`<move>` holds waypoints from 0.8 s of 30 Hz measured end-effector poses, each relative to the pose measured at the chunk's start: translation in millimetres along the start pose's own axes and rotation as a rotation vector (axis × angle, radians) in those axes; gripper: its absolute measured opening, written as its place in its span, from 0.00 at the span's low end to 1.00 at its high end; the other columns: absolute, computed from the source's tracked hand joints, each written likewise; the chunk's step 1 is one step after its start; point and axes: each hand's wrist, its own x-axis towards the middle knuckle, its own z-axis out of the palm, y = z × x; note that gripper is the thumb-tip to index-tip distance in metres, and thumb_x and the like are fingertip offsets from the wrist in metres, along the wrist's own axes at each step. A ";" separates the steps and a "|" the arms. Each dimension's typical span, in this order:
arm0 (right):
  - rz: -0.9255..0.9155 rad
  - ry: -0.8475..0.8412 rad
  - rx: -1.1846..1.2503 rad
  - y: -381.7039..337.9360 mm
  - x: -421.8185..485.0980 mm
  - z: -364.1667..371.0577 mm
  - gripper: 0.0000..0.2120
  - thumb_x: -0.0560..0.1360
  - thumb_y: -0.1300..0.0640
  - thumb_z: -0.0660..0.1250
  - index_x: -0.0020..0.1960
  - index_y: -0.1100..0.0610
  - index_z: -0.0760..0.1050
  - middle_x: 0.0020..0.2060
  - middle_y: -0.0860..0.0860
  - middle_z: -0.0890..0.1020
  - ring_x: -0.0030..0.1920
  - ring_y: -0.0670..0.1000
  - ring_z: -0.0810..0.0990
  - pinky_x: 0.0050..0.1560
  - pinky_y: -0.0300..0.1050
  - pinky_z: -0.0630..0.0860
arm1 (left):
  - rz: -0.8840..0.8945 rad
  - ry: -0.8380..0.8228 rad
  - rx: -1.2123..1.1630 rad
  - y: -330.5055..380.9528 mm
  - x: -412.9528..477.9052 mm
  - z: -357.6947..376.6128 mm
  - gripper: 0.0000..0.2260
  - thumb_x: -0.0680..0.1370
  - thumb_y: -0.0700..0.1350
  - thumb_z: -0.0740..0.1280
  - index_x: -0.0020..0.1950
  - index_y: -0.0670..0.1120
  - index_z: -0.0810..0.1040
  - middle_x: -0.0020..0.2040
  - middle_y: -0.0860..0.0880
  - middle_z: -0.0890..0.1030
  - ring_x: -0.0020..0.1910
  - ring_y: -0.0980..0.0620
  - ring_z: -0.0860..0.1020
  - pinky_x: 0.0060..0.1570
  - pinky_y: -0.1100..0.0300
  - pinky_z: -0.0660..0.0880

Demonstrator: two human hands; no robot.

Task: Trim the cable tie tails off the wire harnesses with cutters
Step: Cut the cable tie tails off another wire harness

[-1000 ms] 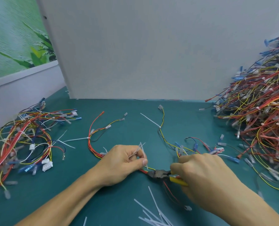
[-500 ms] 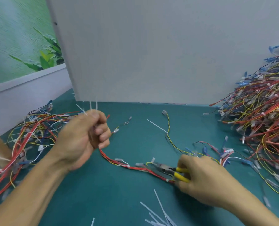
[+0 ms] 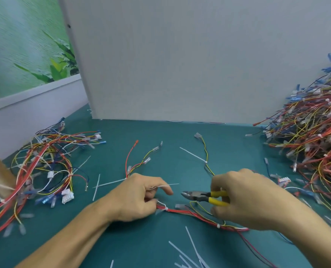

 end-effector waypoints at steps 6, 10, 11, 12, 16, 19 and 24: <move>-0.050 0.051 -0.057 -12.4 2.0 24.0 0.14 0.72 0.42 0.61 0.49 0.51 0.70 0.41 0.47 0.78 0.42 0.57 0.77 0.38 0.45 0.70 | -0.024 -0.073 0.016 0.4 2.8 3.2 0.05 0.73 0.45 0.72 0.47 0.54 0.80 0.26 0.50 0.68 0.28 0.51 0.64 0.33 0.61 0.64; -0.054 0.056 -0.100 -16.5 2.0 27.7 0.11 0.70 0.46 0.61 0.47 0.52 0.69 0.41 0.48 0.77 0.40 0.58 0.73 0.35 0.46 0.67 | -0.034 -0.036 -0.054 -0.4 4.9 2.6 0.05 0.75 0.50 0.68 0.42 0.50 0.81 0.32 0.42 0.78 0.31 0.44 0.71 0.35 0.56 0.69; -0.053 0.053 -0.109 -16.5 2.0 27.9 0.11 0.70 0.46 0.62 0.47 0.52 0.69 0.40 0.48 0.76 0.40 0.58 0.73 0.34 0.46 0.66 | -0.032 -0.019 -0.054 -1.0 4.8 2.3 0.05 0.75 0.49 0.69 0.42 0.50 0.81 0.28 0.46 0.74 0.29 0.48 0.68 0.33 0.59 0.67; -0.052 0.053 -0.116 -16.6 2.1 28.0 0.11 0.70 0.46 0.62 0.47 0.52 0.69 0.40 0.48 0.76 0.40 0.58 0.72 0.34 0.46 0.65 | -0.028 -0.006 -0.045 -0.5 4.7 1.8 0.04 0.76 0.48 0.69 0.43 0.50 0.81 0.25 0.51 0.69 0.27 0.54 0.64 0.31 0.63 0.64; -0.056 0.051 -0.113 -17.9 1.9 29.7 0.10 0.71 0.46 0.61 0.46 0.51 0.69 0.40 0.48 0.76 0.40 0.58 0.73 0.35 0.46 0.67 | -0.038 0.001 -0.027 1.9 5.3 2.7 0.04 0.77 0.45 0.69 0.42 0.50 0.81 0.25 0.54 0.64 0.27 0.56 0.61 0.29 0.69 0.60; -0.060 0.046 -0.099 -19.1 1.9 30.0 0.10 0.71 0.45 0.61 0.47 0.51 0.69 0.41 0.48 0.76 0.41 0.58 0.74 0.37 0.46 0.70 | -0.045 -0.001 -0.036 2.9 5.6 2.9 0.05 0.77 0.45 0.68 0.41 0.49 0.81 0.25 0.53 0.64 0.27 0.56 0.61 0.29 0.69 0.60; -0.042 0.035 -0.091 -18.3 2.3 27.5 0.11 0.70 0.45 0.61 0.46 0.51 0.68 0.41 0.48 0.76 0.42 0.57 0.75 0.36 0.45 0.67 | -0.059 0.008 -0.040 3.3 4.9 3.4 0.05 0.77 0.44 0.68 0.41 0.49 0.81 0.25 0.54 0.65 0.27 0.56 0.62 0.29 0.69 0.60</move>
